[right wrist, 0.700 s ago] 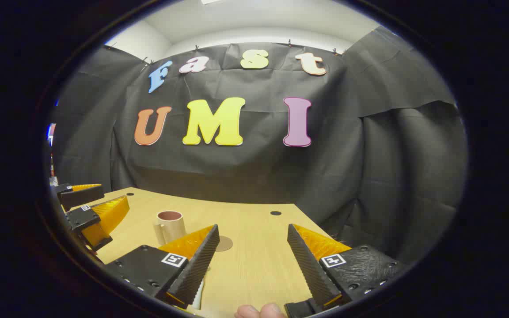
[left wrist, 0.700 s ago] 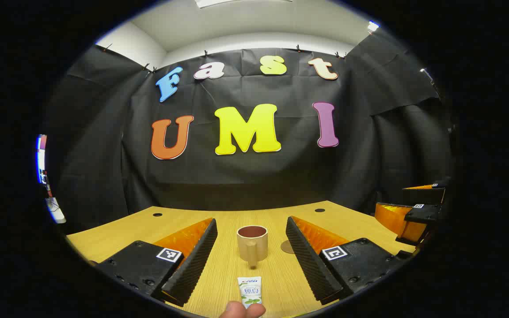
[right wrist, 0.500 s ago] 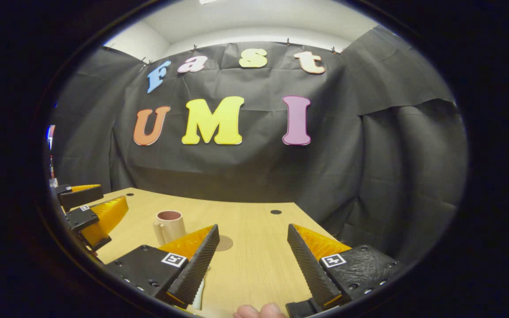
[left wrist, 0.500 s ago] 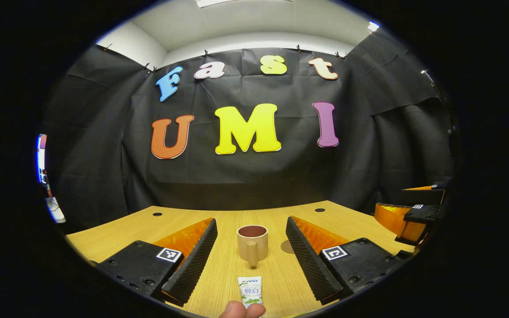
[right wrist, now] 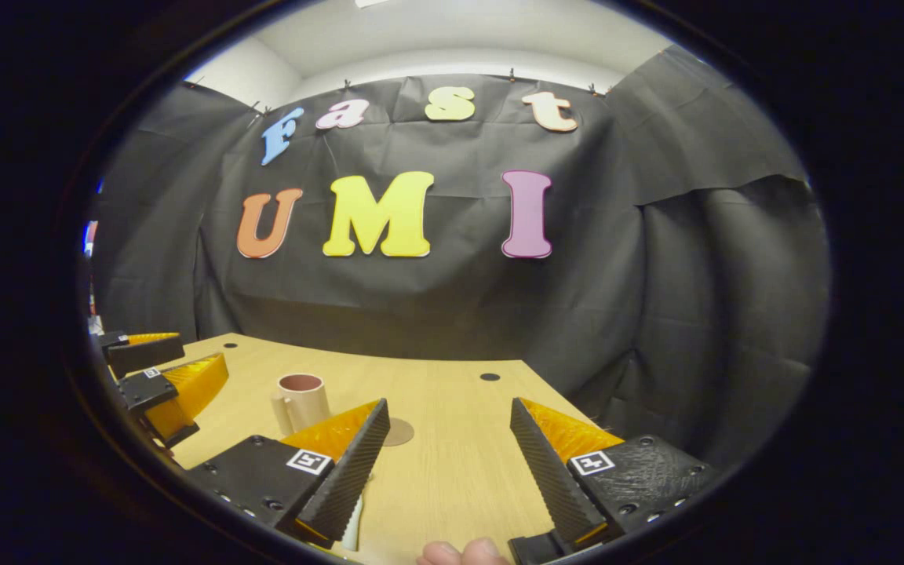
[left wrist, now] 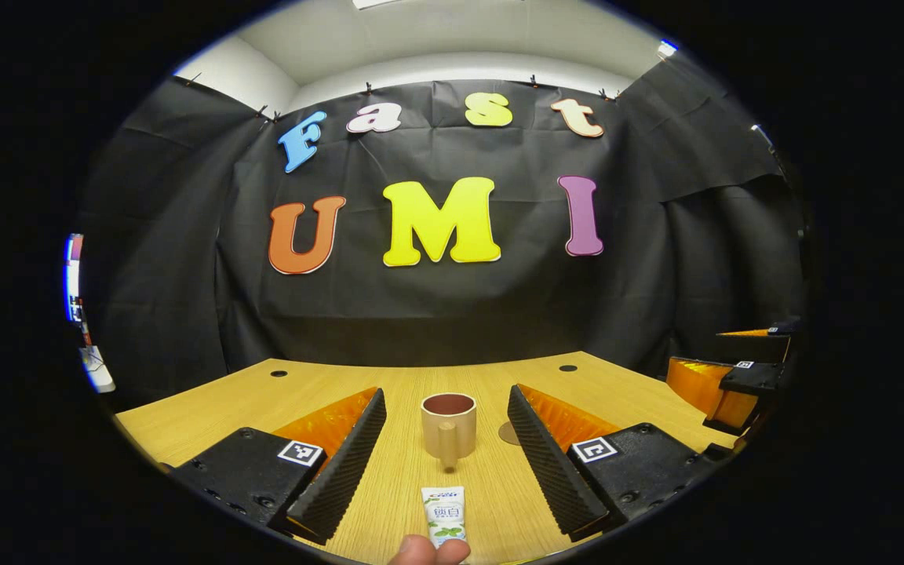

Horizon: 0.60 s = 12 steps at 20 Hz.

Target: Put the toothbrush and toothpaste on the desktop into the cup, then pick up the cup and place it on the coaster on the desktop.

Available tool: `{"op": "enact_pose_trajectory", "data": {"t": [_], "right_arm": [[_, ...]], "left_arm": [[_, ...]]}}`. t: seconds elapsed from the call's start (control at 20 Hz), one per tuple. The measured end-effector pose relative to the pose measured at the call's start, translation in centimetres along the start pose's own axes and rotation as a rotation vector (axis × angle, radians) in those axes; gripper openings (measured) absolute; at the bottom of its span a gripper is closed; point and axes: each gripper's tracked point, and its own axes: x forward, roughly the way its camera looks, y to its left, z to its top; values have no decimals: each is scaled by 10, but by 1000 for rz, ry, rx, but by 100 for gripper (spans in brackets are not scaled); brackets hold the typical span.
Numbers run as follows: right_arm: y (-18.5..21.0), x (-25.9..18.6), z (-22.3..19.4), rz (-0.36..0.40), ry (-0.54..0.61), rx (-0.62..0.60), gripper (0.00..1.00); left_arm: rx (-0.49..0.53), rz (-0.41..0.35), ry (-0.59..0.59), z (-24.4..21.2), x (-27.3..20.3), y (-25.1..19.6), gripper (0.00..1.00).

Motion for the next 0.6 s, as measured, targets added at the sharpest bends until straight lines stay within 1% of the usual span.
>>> {"op": "enact_pose_trajectory", "data": {"t": [0.15, 0.2, 0.3, 0.4, 0.5, 0.55, 0.6], "right_arm": [[0, 1, -3, -7, -5, -24, 94], [1, 1, -6, -3, 3, -23, 96], [0, 1, -11, 2, 15, -12, 95], [1, 2, -20, 3, 31, -8, 94], [0, 2, -31, 9, 58, -11, 94], [-1, 1, -36, 10, 69, -11, 96], [-1, 2, -41, 11, 79, -10, 95]], "left_arm": [[-3, -4, 27, -9, 1, -1, 99], [-7, -8, 44, -15, 0, -2, 99], [-17, -16, 81, -24, -2, -4, 99], [-27, -24, 138, -38, -4, -6, 99], [-41, -37, 219, -58, -9, -8, 99], [-41, -41, 251, -66, -11, -9, 99], [-35, -43, 280, -73, -13, -9, 99]]}}
